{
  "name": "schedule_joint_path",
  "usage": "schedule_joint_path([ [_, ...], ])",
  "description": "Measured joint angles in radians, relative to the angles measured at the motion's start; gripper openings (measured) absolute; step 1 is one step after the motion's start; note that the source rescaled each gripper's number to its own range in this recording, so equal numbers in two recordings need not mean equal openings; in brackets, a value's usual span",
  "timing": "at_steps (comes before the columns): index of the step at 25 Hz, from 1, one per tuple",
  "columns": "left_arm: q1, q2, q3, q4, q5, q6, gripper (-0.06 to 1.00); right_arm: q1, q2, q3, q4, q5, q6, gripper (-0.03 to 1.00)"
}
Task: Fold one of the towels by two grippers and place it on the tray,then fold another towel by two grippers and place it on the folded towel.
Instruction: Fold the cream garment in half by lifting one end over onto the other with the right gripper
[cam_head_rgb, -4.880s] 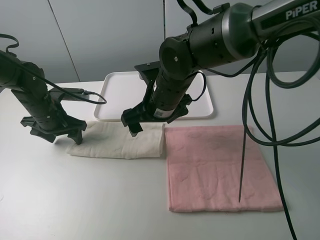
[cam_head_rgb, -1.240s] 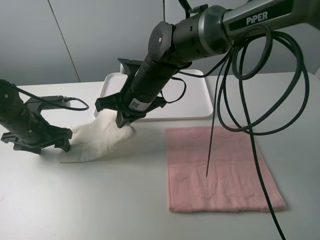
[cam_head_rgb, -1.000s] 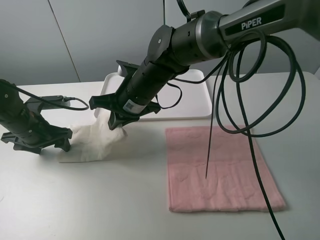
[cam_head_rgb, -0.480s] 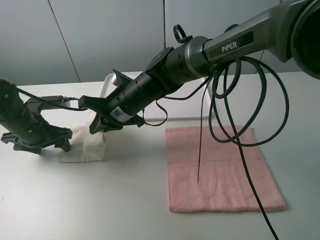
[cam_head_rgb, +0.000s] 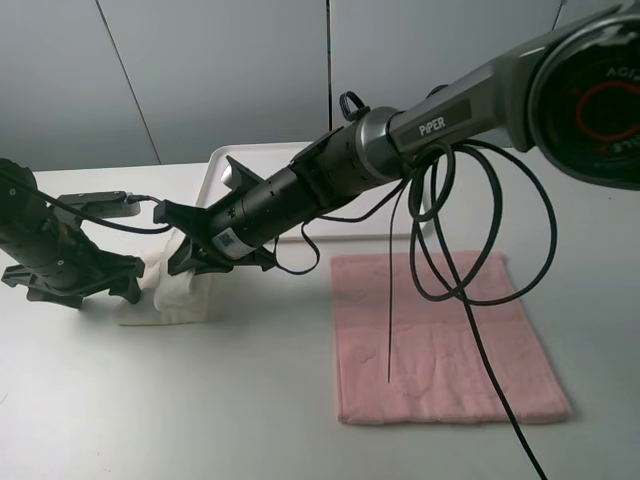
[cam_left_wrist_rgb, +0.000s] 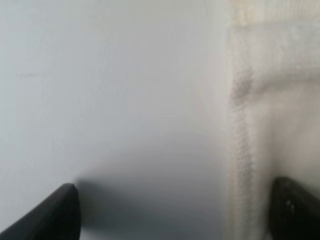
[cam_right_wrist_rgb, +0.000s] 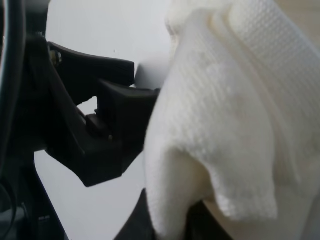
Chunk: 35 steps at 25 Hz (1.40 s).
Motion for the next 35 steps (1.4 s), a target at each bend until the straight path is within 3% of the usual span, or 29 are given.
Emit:
schedule_joint_path([
  [11,0.000,0.000,0.000,0.000,0.000,0.000,0.97,0.049,0.014,0.000,0.071,-0.054,-0.052,0.05],
  [24,0.005,0.000,0.000,-0.022,0.000,0.021,0.97,0.049,0.018,0.000,0.073,-0.187,-0.085,0.05],
  [35,0.005,-0.034,0.014,-0.033,0.011,0.049,0.97,0.050,0.018,0.000,0.075,-0.198,-0.090,0.05],
])
